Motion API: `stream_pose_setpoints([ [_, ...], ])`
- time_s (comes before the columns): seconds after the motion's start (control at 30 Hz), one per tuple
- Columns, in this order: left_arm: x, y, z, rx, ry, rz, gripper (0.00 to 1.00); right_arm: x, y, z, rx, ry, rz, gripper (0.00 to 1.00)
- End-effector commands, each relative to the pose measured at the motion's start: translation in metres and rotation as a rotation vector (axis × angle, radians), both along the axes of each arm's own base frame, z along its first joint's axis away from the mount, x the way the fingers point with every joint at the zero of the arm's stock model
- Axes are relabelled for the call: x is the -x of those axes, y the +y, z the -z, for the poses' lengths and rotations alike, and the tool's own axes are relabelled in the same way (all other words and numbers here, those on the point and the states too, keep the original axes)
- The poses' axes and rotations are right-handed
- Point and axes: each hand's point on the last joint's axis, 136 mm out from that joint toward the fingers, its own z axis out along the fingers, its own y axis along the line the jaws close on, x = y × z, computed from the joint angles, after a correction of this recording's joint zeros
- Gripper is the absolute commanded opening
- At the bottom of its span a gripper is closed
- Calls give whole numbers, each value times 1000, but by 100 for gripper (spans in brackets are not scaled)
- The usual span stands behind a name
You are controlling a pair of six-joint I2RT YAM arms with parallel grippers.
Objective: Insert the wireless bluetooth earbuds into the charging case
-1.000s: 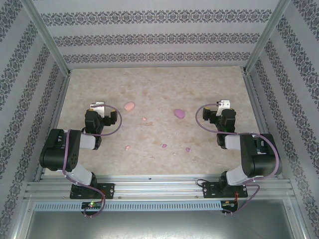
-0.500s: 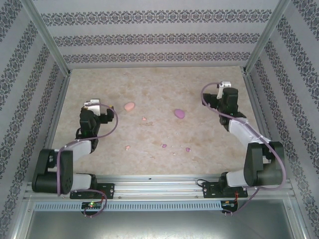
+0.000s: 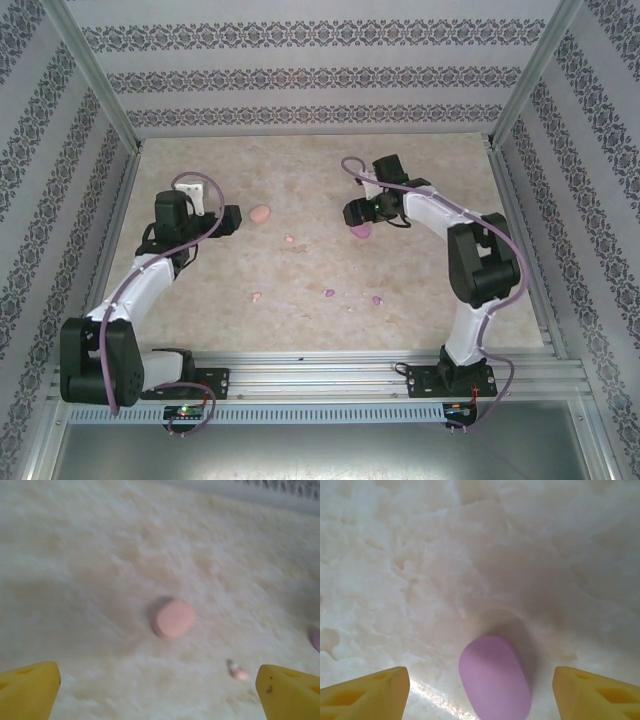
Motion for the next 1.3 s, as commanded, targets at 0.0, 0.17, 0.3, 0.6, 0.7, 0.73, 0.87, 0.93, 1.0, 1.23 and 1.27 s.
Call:
stream_pose_setpoints([
  [0.0, 20, -25, 11, 135, 160, 101, 100, 11, 11, 2, 44, 46, -72, 76],
  [0.17, 21, -27, 17, 137, 178, 111, 100, 15, 12, 15, 145, 46, -124, 78],
  [0.3, 20, -33, 19, 175, 204, 133, 99, 18, 6, 26, 211, 72, -137, 79],
  [0.6, 11, -42, 14, 177, 209, 147, 98, 15, -2, 34, 286, 69, -156, 80],
  [0.7, 11, -42, 14, 176, 218, 143, 98, 15, -3, 41, 312, 85, -174, 81],
  [0.73, 11, -43, 13, 177, 222, 146, 98, 15, -4, 43, 324, 89, -180, 81],
  [0.87, 13, -45, 15, 176, 239, 144, 98, 15, -2, 46, 342, 94, -199, 80],
  [0.93, 14, -44, 15, 175, 248, 132, 98, 15, -2, 47, 346, 103, -205, 79],
  [1.0, 13, -43, 16, 181, 263, 113, 99, 16, -1, 50, 347, 117, -213, 75],
  [1.23, 7, -46, 0, 224, 256, 98, 100, 22, 2, 52, 346, 141, -249, 50],
  [1.27, 7, -47, -5, 232, 244, 101, 100, 23, 2, 51, 345, 137, -252, 48],
])
